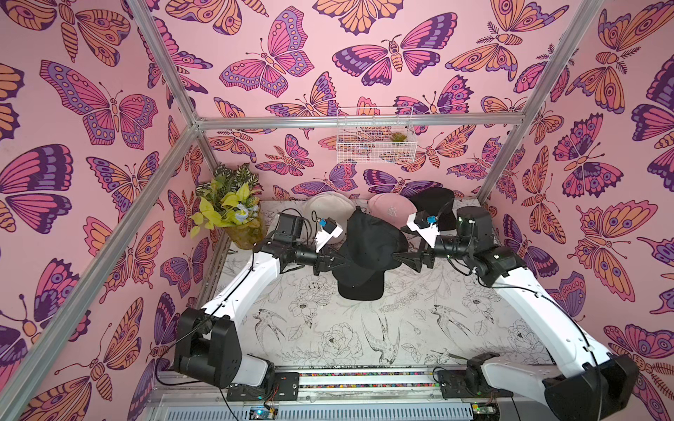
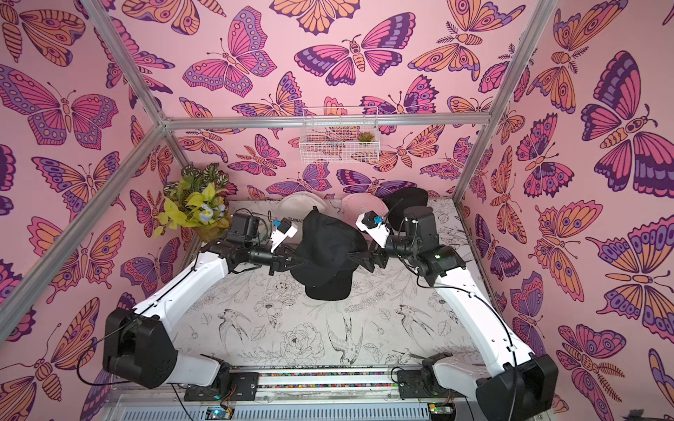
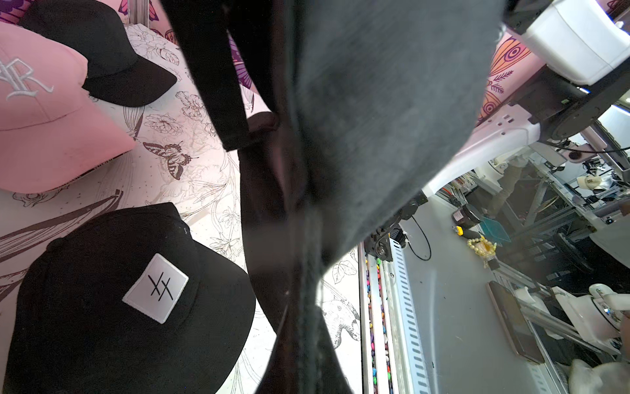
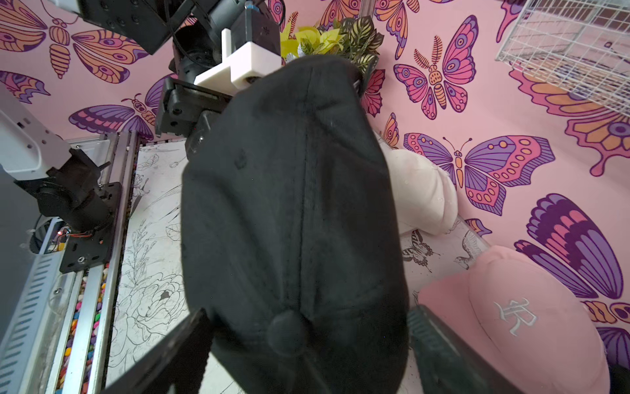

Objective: Stack the baseball caps by color
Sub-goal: Place the baseball cap on the baseball cap.

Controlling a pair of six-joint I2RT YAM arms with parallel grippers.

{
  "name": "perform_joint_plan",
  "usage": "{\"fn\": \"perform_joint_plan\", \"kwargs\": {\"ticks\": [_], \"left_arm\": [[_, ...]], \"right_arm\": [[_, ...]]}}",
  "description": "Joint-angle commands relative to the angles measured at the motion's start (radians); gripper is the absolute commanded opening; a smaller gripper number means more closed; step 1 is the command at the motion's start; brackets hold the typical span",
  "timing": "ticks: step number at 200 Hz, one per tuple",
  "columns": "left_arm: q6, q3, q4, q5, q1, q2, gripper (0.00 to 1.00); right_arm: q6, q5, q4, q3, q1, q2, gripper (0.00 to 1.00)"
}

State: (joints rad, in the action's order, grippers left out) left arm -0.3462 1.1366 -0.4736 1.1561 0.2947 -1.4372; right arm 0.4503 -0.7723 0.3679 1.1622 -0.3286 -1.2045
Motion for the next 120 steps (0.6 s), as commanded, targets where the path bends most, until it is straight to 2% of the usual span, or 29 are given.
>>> {"fn": "perform_joint_plan", "kwargs": {"ticks": [1, 46, 61, 90, 120], "left_arm": [[-0.026, 0.015, -0.017, 0.054, -0.003, 0.03, 0.0], [-0.029, 0.02, -0.021, 0.039, -0.002, 0.028, 0.0], [-0.03, 0.025, -0.021, 0.037, -0.002, 0.022, 0.0], [-0.031, 0.034, -0.022, 0.037, -0.002, 0.007, 0.0], [-0.031, 0.037, -0.021, 0.034, -0.002, -0.002, 0.0]], "right_arm": [[0.065, -0.063, 0.089, 0.074, 0.003, -0.041, 0.93], [0.122, -0.094, 0.194, 0.166, 0.001, -0.102, 0.95], [0.142, -0.119, 0.285, 0.236, -0.008, -0.153, 0.95], [0.204, -0.062, 0.407, 0.338, -0.05, -0.246, 0.95], [0.278, -0.104, 0.494, 0.417, -0.062, -0.325, 0.94]]}}
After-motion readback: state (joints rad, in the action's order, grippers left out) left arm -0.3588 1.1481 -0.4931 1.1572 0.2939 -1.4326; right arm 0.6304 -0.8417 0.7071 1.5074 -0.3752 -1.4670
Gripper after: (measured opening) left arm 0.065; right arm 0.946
